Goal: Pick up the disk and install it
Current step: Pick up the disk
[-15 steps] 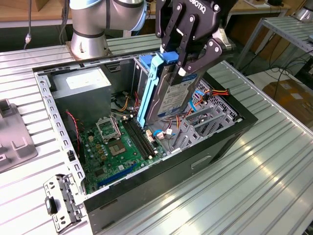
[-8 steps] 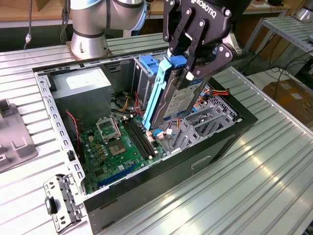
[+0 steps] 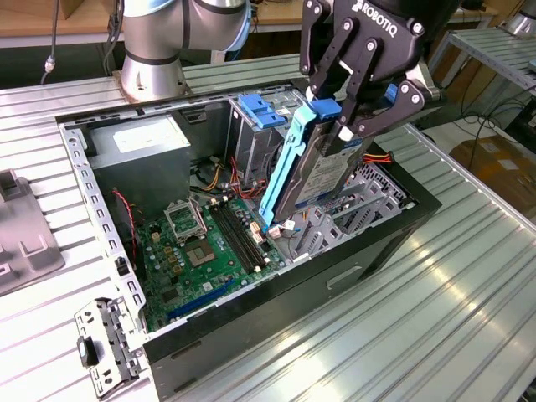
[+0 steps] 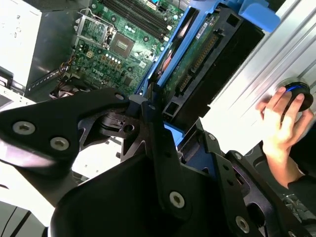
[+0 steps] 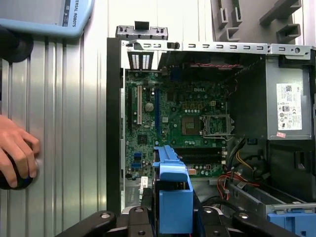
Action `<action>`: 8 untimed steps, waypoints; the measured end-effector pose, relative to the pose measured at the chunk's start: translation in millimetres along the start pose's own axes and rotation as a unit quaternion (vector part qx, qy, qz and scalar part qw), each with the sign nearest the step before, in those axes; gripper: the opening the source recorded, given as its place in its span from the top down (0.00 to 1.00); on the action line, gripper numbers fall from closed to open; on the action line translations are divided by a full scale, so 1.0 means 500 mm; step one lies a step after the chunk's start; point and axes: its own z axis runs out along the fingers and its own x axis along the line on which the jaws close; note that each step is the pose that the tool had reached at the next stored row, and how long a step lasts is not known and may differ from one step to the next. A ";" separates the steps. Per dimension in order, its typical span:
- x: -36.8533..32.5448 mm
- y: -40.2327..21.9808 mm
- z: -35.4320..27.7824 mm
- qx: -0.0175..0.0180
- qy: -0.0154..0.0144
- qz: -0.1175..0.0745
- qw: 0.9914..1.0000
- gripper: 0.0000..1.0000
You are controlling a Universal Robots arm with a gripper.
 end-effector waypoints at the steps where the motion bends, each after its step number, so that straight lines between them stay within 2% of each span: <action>1: 0.001 -0.003 0.000 0.000 0.000 0.000 1.000 0.63; 5: 0.006 -0.018 -0.001 -0.002 0.000 0.001 1.000 0.63; 6: 0.010 -0.032 -0.002 -0.003 0.000 0.001 1.000 0.63; 8: 0.015 -0.049 -0.003 -0.004 0.000 0.001 1.000 0.63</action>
